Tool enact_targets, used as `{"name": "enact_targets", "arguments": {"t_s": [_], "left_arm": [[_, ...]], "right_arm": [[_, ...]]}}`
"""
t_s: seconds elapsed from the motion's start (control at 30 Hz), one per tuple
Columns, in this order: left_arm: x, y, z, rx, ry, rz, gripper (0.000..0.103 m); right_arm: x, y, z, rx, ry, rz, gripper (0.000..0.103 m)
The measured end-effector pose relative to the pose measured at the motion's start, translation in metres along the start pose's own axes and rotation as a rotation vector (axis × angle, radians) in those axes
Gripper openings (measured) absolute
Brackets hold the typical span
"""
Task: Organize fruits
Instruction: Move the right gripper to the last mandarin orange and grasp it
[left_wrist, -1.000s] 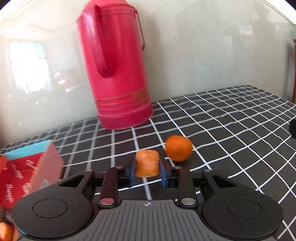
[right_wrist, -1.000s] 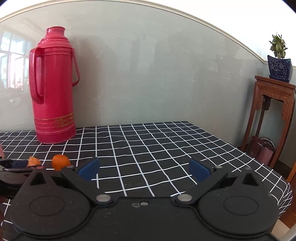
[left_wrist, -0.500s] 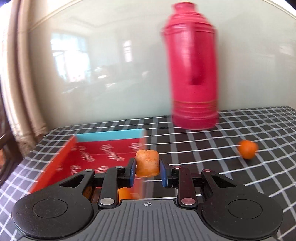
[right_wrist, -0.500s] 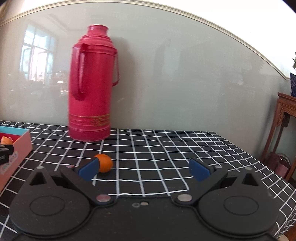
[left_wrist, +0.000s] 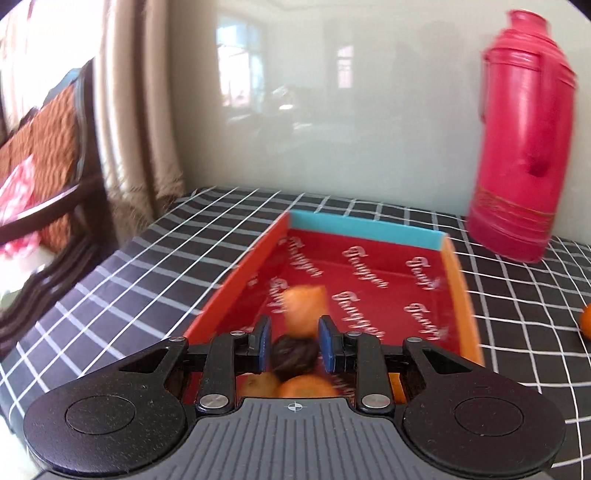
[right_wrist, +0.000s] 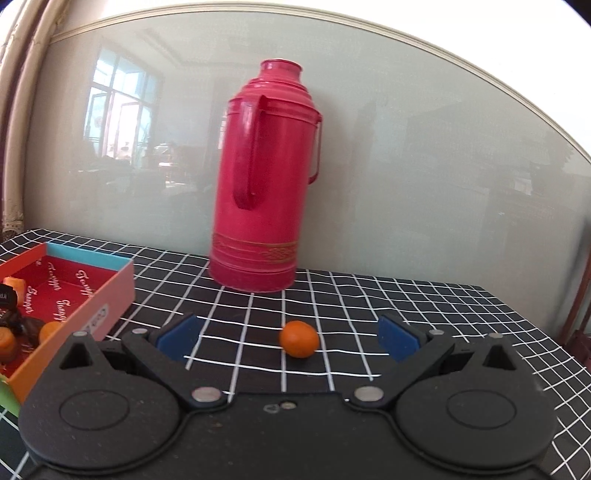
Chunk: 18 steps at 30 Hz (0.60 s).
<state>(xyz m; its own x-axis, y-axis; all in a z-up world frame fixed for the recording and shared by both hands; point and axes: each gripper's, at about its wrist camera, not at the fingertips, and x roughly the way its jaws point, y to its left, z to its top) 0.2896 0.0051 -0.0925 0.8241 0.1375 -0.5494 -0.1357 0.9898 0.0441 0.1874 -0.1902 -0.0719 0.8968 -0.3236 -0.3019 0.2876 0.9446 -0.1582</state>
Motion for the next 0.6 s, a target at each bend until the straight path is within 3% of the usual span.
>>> {"name": "enact_targets", "arguments": {"t_s": [0.03, 0.07, 0.1, 0.13, 0.23, 0.3, 0.43, 0.6], "left_arm": [[0.0, 0.006, 0.001, -0.02, 0.01, -0.003, 0.039], [0.0, 0.011, 0.001, -0.044, 0.013, -0.005, 0.059], [-0.002, 0.016, 0.001, -0.063, 0.005, -0.007, 0.07], [-0.006, 0.02, 0.001, -0.076, -0.002, -0.037, 0.071], [-0.019, 0.021, 0.0, -0.051, -0.046, -0.035, 0.075], [-0.028, 0.023, -0.001, -0.051, -0.075, -0.011, 0.091], [-0.045, 0.038, 0.002, -0.065, -0.118, -0.008, 0.092], [-0.055, 0.067, -0.004, -0.121, -0.102, 0.049, 0.093]], "right_arm": [[0.0, 0.003, 0.001, -0.001, 0.0, 0.006, 0.097], [0.0, 0.006, 0.001, -0.003, -0.001, 0.013, 0.097], [0.001, 0.009, 0.002, -0.004, -0.003, 0.019, 0.097], [0.001, 0.012, 0.003, -0.004, -0.003, 0.025, 0.097], [0.002, 0.019, 0.005, 0.002, -0.003, 0.042, 0.097], [0.003, 0.024, 0.006, 0.001, -0.001, 0.052, 0.097], [0.004, 0.035, 0.007, -0.008, -0.004, 0.061, 0.097], [0.004, 0.045, 0.008, -0.01, -0.005, 0.077, 0.097]]}}
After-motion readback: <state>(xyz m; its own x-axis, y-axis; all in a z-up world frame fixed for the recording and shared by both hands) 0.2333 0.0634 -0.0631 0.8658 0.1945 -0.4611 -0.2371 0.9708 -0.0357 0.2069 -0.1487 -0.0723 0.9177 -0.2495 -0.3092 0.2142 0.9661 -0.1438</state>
